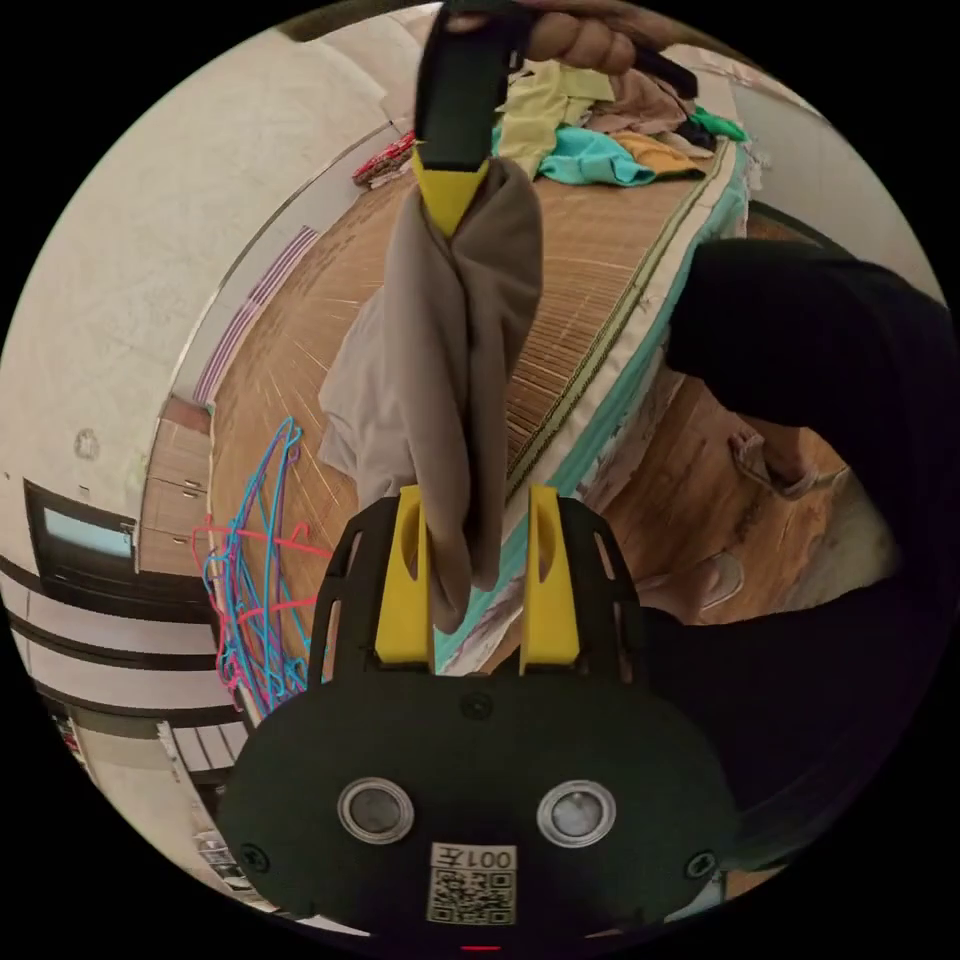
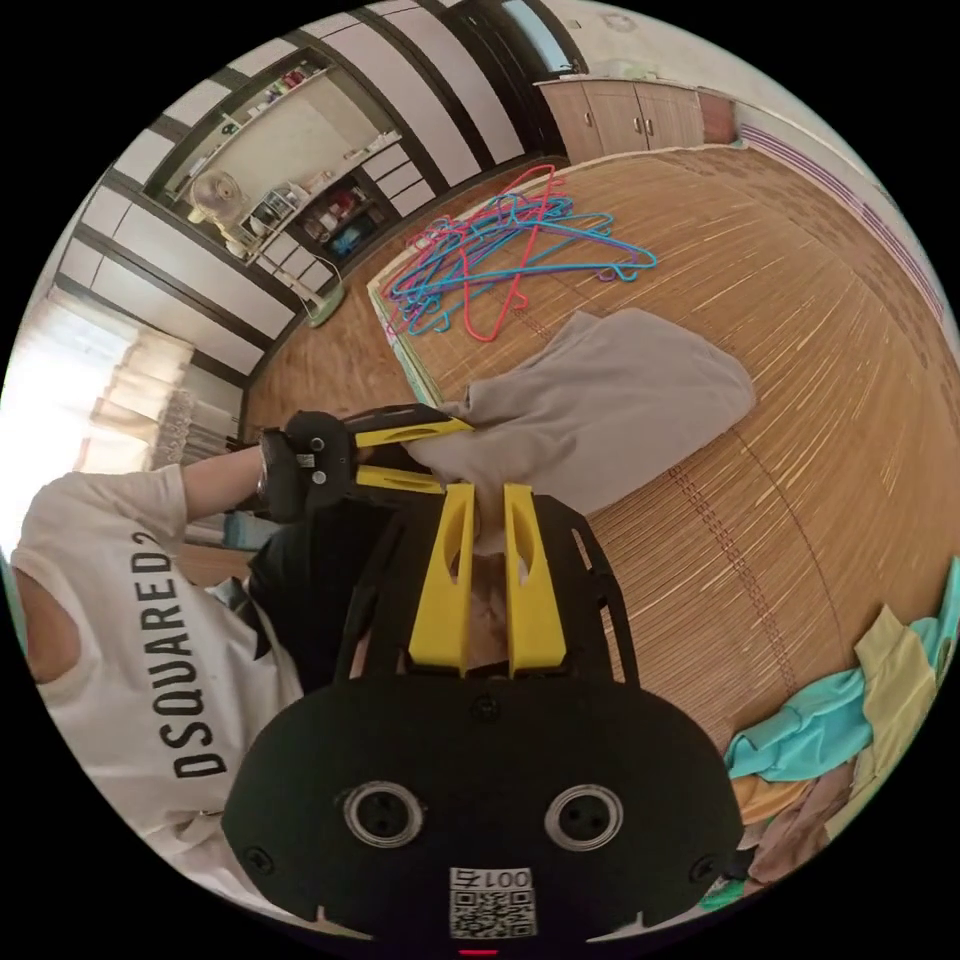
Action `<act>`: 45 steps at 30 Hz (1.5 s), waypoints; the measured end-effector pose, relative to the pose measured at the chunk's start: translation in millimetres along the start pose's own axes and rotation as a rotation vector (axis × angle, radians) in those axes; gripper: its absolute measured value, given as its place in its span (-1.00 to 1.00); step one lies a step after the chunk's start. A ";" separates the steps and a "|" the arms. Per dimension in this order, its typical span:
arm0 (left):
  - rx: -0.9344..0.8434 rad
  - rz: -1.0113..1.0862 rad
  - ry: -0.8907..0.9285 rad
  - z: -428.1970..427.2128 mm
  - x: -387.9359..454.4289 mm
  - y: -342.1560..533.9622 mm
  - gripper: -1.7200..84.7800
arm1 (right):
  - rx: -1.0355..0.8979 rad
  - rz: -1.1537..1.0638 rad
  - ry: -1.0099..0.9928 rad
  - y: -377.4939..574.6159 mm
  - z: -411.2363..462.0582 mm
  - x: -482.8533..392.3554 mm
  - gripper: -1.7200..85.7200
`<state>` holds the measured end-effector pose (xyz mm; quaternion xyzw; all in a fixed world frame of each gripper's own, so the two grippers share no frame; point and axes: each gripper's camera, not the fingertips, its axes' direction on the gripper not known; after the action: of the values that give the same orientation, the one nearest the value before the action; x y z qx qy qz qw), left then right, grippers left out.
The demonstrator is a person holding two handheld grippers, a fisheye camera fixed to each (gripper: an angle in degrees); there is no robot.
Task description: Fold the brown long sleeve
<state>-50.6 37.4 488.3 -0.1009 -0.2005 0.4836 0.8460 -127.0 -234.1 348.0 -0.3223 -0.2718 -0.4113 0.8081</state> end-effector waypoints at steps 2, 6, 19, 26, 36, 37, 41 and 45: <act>0.049 -0.064 0.050 -10.6 -19.3 -0.2 -0.70 | 0.036 0.043 -0.088 0.0 -9.7 10.4 -0.89; 0.084 -0.131 -0.004 -17.4 -38.7 -1.7 -0.74 | 0.082 0.072 -0.180 2.1 -21.6 18.8 -0.89; -0.088 -0.044 0.064 -20.5 -71.2 -42.7 -0.90 | 0.051 -0.282 0.385 36.7 -13.2 -89.9 -0.53; -0.121 0.073 0.101 -46.5 -78.0 -87.3 -0.90 | 0.060 -0.238 0.738 18.5 64.8 -133.9 -0.54; -0.027 0.216 0.025 -87.8 -115.8 -86.4 -0.90 | -0.048 -0.469 0.907 5.2 26.9 -141.4 -0.75; -0.041 0.243 -0.060 -82.8 -133.8 -104.7 -0.90 | -0.071 -0.501 0.962 -14.3 16.1 -126.0 -0.76; -0.041 0.071 -0.169 -55.1 -272.4 -190.2 -0.90 | -0.011 -0.395 1.080 -124.9 -57.6 -30.3 -0.76; 0.070 -0.162 -0.185 -48.3 -403.5 -237.0 -0.89 | 0.177 -0.219 1.126 -215.8 -134.4 34.5 -0.75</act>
<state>-27.5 -429.3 433.8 -0.0098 -0.2685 0.4276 0.8631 -267.2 -449.1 349.9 0.0449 0.1348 -0.5765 0.8047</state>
